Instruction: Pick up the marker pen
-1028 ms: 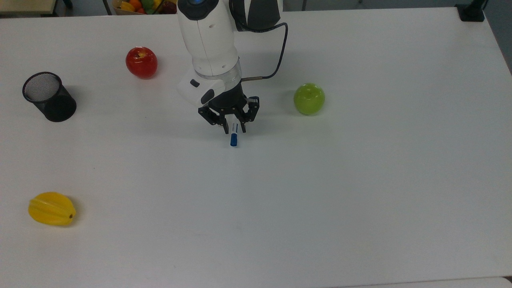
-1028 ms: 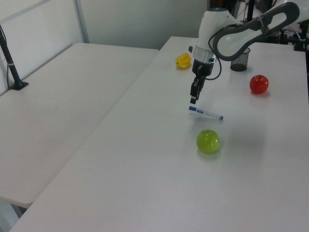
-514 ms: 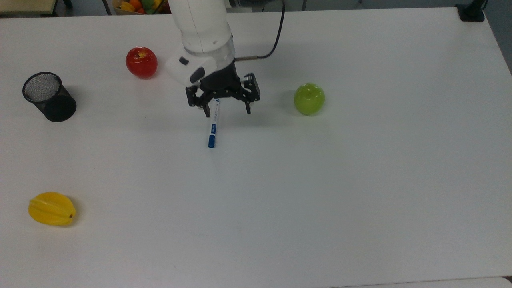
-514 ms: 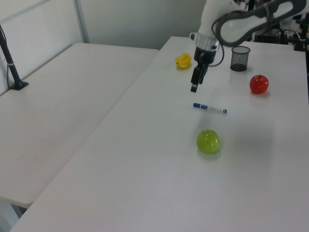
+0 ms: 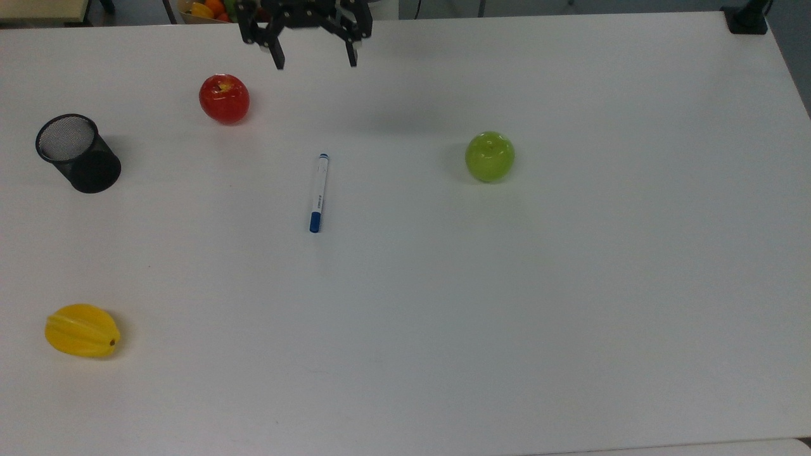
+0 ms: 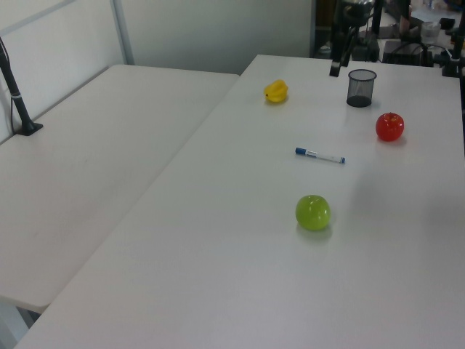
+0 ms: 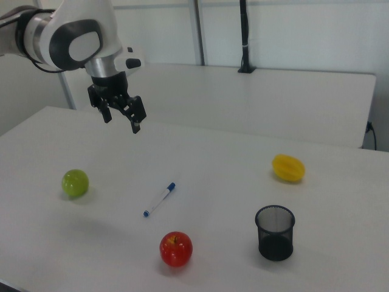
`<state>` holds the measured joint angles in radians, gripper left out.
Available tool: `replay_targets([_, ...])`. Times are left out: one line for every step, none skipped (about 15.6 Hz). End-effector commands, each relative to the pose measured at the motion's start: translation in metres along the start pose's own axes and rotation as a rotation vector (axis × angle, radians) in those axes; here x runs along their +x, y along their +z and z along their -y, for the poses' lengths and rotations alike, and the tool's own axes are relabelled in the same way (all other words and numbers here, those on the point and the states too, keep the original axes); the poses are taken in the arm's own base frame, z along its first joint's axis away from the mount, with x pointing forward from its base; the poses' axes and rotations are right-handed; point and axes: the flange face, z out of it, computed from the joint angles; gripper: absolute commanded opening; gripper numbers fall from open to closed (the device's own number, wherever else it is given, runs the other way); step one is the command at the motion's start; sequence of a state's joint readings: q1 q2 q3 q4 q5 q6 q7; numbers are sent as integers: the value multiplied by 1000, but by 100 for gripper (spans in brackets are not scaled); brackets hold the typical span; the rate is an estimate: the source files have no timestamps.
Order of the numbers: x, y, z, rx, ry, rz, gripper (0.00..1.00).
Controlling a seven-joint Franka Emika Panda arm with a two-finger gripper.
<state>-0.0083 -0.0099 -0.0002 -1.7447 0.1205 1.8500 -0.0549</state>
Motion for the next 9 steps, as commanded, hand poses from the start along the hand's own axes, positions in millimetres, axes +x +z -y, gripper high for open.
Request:
replay_targets([-31, -38, 5, 6, 97, 26, 100])
replay_targets([-33, -43, 6, 6, 112, 29, 100])
replay_targets([-35, -50, 4, 5, 113, 27, 100])
replay_targets([-35, -54, 1, 5, 112, 24, 100])
replay_targets([-34, -56, 0, 1, 105, 17, 100])
replay_targets([-33, -54, -2, -16, 89, 15, 100])
replay_targets([-31, -51, -3, -47, 43, 16, 100])
replay_targets([-29, -49, -3, -71, -14, 15, 100])
replay_targets([-24, -44, -4, -78, -51, 8, 100])
